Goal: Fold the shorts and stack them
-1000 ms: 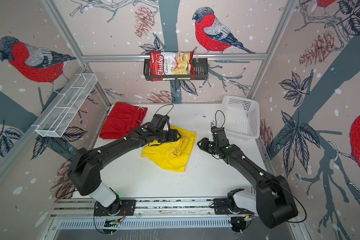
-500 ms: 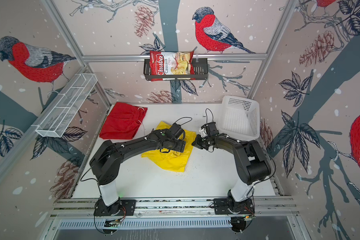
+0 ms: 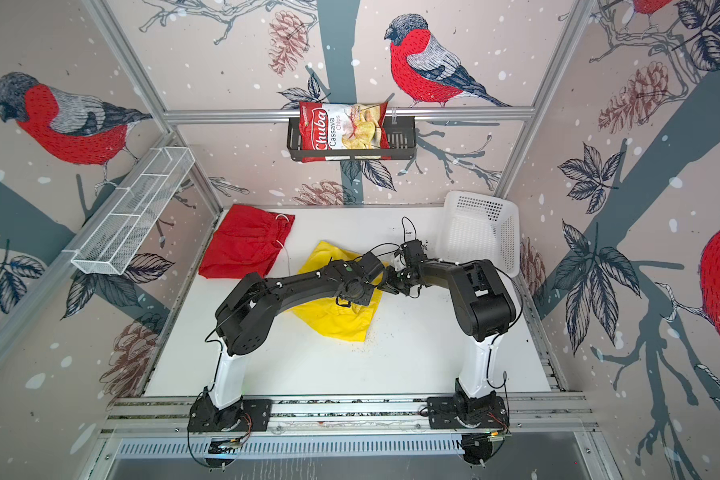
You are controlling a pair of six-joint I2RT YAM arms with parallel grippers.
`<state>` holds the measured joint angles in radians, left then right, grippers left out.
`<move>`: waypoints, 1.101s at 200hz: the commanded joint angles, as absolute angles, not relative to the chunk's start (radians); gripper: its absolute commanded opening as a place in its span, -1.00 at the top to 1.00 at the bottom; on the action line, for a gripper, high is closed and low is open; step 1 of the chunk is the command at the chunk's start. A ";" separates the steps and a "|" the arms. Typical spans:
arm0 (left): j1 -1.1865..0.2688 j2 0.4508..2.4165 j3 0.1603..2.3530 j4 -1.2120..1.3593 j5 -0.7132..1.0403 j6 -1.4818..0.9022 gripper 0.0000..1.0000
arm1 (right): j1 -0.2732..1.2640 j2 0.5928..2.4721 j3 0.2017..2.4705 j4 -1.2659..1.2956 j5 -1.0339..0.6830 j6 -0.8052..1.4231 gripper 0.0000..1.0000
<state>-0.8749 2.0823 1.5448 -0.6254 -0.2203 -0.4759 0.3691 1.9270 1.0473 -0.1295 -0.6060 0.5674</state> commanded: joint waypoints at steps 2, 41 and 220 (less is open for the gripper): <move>-0.876 2.062 1.569 -0.661 -0.246 -0.493 1.00 | 0.379 1.939 1.048 -0.174 -0.569 0.558 0.99; -0.879 2.003 1.660 -0.733 -0.251 -0.511 1.00 | 0.388 1.943 1.052 -0.183 -0.551 0.560 0.99; -0.888 2.137 1.548 -0.634 -0.375 -0.464 0.10 | 0.380 1.957 1.051 -0.183 -0.558 0.566 0.98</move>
<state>-0.8864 2.1178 1.5558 -0.6617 -0.3950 -0.4877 0.3798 1.9442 1.0554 -0.1143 -0.6220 0.5686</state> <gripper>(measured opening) 0.546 0.048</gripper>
